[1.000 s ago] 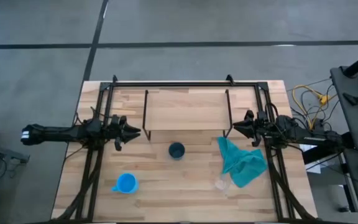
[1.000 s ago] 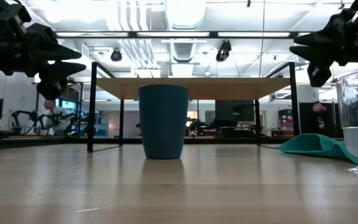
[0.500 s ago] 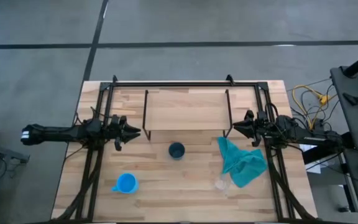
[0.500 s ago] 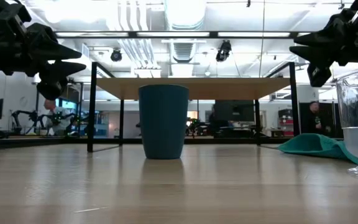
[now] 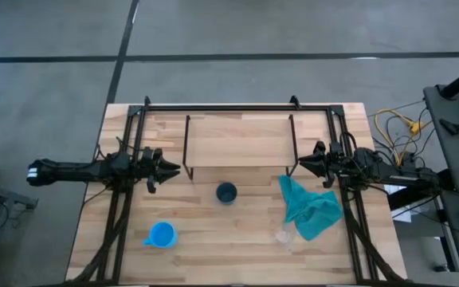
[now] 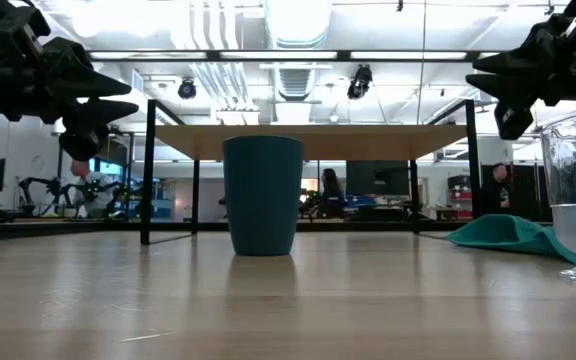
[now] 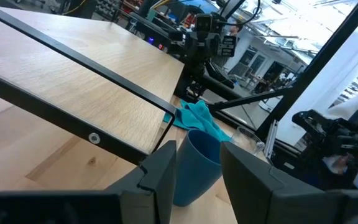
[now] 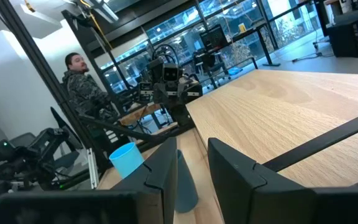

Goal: Stack small to large cups/mugs on shelf

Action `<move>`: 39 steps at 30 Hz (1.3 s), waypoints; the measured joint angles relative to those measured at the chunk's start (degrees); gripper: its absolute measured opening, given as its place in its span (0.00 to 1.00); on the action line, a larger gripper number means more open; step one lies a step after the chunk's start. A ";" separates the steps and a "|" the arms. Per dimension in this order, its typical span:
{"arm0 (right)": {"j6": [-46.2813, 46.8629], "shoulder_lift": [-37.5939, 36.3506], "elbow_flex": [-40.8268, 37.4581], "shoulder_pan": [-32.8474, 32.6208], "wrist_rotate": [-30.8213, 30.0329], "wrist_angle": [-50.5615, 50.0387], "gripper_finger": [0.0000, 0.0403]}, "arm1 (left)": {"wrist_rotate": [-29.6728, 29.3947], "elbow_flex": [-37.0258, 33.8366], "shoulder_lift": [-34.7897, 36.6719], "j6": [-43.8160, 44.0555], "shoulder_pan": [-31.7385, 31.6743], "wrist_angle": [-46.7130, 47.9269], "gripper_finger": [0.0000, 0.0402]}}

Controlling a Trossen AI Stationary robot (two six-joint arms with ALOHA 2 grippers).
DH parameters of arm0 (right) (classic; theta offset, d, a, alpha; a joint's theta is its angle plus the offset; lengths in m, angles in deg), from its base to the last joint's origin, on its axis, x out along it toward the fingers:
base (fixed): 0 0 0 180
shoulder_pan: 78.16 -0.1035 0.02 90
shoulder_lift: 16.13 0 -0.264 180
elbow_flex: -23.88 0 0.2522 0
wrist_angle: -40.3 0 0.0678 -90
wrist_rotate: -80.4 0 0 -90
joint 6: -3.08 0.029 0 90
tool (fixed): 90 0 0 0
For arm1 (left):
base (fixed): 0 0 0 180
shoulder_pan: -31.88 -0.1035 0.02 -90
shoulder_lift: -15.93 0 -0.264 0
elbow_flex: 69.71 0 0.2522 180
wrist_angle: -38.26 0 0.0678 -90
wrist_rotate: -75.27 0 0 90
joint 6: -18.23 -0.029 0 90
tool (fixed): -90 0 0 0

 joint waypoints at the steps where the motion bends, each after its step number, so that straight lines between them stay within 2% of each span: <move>1: -0.01 0.02 -0.01 0.02 0.00 -0.01 0.21 | 0.00 0.00 0.00 0.00 0.02 0.00 0.28; 13: 0.78 0.00 -0.01 0.02 -3.69 0.15 0.21 | 0.00 0.00 0.00 0.00 0.02 -0.13 0.28; 39: 0.67 0.00 -0.01 0.02 -3.50 0.10 0.21 | 0.00 0.00 -0.02 0.02 0.01 -2.99 0.28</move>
